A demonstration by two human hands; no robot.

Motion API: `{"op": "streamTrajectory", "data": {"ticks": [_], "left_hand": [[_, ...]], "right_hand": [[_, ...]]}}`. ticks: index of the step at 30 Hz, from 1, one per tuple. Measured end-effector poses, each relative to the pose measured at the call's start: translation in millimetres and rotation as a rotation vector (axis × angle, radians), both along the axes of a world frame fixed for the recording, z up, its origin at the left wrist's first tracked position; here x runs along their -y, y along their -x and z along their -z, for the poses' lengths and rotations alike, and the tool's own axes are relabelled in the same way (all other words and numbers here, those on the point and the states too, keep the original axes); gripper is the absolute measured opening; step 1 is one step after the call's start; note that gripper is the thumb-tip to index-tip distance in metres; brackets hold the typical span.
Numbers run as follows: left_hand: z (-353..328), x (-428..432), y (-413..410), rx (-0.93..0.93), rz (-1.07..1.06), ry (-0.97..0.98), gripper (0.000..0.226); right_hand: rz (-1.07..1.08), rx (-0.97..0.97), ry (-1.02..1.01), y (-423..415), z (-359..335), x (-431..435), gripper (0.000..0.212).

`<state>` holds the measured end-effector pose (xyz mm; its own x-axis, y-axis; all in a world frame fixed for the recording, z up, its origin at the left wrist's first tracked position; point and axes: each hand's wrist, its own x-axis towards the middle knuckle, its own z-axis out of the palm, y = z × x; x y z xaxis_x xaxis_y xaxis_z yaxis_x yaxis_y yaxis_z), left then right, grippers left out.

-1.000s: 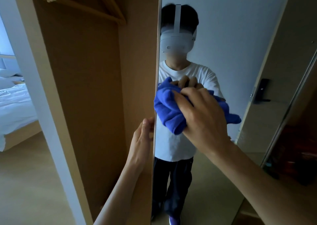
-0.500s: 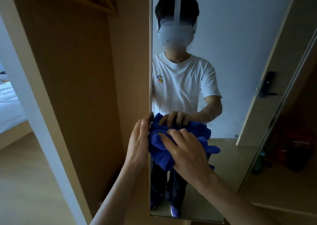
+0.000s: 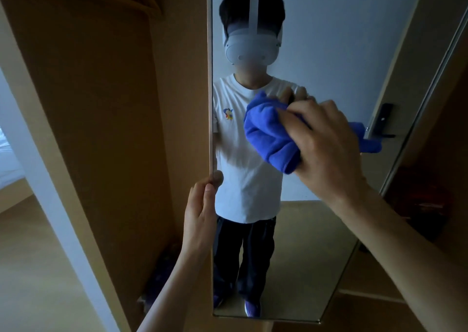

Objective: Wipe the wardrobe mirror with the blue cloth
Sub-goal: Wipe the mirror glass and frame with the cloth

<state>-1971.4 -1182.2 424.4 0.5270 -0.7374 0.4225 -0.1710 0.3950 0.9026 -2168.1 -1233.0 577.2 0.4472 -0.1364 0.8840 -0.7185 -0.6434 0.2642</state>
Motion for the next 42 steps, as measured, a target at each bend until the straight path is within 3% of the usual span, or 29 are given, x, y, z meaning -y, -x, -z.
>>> {"op": "streamTrajectory", "data": {"ticks": [10,17,25,32,37,42], "left_hand": [[11.5,4.4,7.5,0.083,-0.095,-0.021,0.038],[9.0,2.2,13.7,0.166,-0.155,-0.026,0.018],[12.5,2.6,24.4,0.178,-0.232,-0.053,0.036],[15.7,4.2,27.5,0.193,-0.267,-0.071,0.052],[19.8,6.6,29.8,0.193,-0.288,-0.086,0.049],[21.4,3.9,33.5,0.200,-0.298,-0.101,0.060]], "right_hand": [[-0.074,-0.276,-0.240,9.7,132.6,-6.4,0.045],[-0.082,-0.189,-0.228,24.9,83.4,-1.9,0.045],[0.043,-0.020,-0.053,59.6,6.9,11.2,0.038],[-0.039,-0.125,-0.141,63.4,65.1,10.2,0.039],[-0.032,-0.223,-0.253,70.2,127.2,8.0,0.043],[-0.035,-0.270,-0.224,76.0,134.7,7.8,0.043]]}}
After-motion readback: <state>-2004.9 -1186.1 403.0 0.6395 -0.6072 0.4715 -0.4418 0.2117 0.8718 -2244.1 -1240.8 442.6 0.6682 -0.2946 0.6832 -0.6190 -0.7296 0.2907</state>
